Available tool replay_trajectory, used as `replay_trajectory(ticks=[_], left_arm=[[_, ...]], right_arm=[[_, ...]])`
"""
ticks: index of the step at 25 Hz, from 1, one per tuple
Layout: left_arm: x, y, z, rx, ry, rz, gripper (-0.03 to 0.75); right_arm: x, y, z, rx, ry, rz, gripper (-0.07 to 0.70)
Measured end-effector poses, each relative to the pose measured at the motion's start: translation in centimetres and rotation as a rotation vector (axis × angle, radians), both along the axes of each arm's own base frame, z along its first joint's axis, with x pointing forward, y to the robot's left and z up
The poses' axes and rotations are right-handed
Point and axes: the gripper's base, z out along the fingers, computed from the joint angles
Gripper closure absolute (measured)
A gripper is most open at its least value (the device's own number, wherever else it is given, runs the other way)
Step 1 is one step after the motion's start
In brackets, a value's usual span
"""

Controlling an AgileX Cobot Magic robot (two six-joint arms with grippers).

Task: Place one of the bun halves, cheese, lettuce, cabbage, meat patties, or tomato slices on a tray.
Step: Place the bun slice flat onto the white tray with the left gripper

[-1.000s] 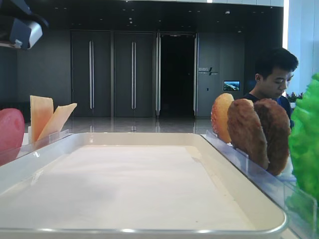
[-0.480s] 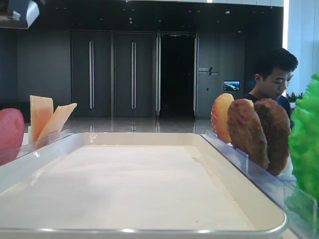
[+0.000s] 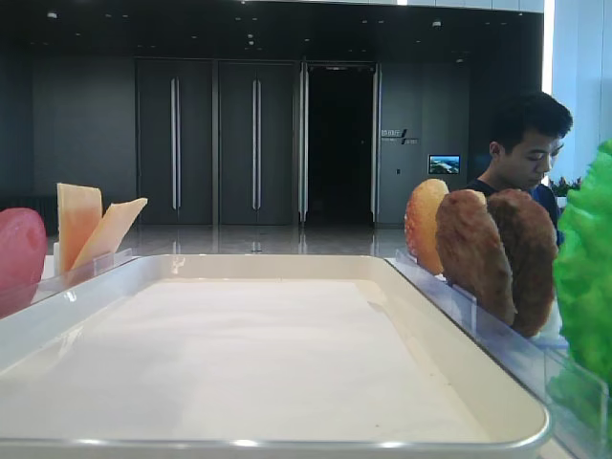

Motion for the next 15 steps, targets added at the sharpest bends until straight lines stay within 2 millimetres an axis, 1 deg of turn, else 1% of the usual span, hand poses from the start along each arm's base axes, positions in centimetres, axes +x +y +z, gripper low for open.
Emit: replay_trajectory(ticks=[3, 9, 15], left_arm=[[-0.1, 0.0, 0.4, -0.015, -0.009, 0.003, 0.57], [0.4, -0.6, 1.9, -0.071, -0.04, 0.002, 0.57], [1.2, -1.7, 2.6, -0.185, -0.126, -0.001, 0.57]], right_arm=[[0.0, 0.0, 0.0, 0.0, 0.0, 0.0, 0.216], [0.0, 0.0, 0.0, 0.0, 0.0, 0.0, 0.216], [0.0, 0.0, 0.0, 0.0, 0.0, 0.0, 0.216]])
